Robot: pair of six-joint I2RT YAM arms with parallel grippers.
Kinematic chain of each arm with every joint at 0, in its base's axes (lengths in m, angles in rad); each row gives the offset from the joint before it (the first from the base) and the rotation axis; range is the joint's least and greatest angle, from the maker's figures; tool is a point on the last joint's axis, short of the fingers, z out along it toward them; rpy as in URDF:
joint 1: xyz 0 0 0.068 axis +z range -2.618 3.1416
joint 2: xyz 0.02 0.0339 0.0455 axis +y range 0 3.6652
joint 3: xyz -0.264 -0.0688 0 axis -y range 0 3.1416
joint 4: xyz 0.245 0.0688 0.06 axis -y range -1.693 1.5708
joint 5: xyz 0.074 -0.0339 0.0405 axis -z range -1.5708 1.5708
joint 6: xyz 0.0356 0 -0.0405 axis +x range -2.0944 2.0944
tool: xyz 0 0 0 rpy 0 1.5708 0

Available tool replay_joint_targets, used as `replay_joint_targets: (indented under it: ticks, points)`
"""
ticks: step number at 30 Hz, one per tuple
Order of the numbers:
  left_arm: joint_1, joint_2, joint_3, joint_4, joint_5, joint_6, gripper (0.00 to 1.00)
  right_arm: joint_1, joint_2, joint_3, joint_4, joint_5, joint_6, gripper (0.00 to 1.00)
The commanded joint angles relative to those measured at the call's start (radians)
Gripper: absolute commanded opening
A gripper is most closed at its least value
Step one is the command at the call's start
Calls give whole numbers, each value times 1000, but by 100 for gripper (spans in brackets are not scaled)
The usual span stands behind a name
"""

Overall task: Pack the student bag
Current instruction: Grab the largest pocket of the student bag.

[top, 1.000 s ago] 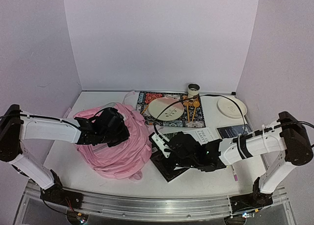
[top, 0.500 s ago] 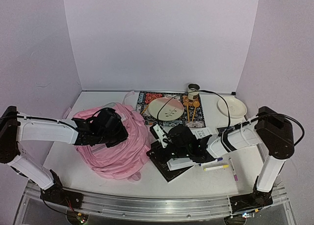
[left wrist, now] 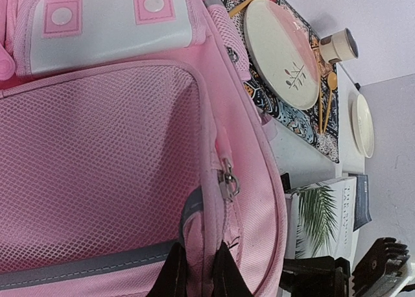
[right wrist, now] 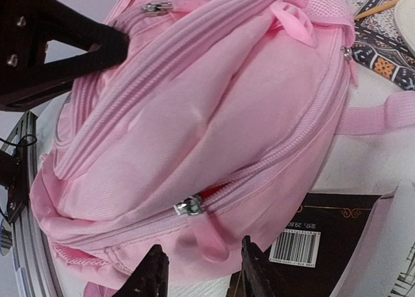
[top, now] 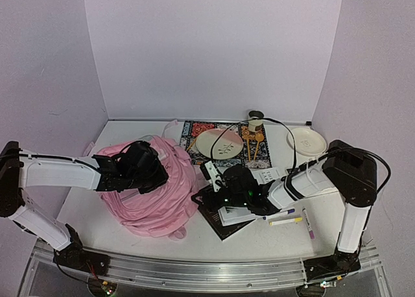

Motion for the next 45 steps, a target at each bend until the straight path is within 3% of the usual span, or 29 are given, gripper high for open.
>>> replay_joint_targets:
  ticks: [1, 14, 23, 29, 45]
  points:
    - [4, -68, -9, 10, 11, -19, 0, -4, 15, 10, 34, 51, 8, 40]
    - [5, -87, -4, 8, -1, -25, 0, -4, 73, 51, 70, -152, -16, 36]
    - [5, -74, 14, 8, -11, -19, 0, -4, 39, -29, 96, -145, 12, 23]
    - [4, -76, 14, 8, -2, -17, 0, -4, 62, -32, 110, -93, 50, 29]
    - [5, -99, -2, 8, 13, -23, 0, -5, 144, 55, 120, -89, 29, 27]
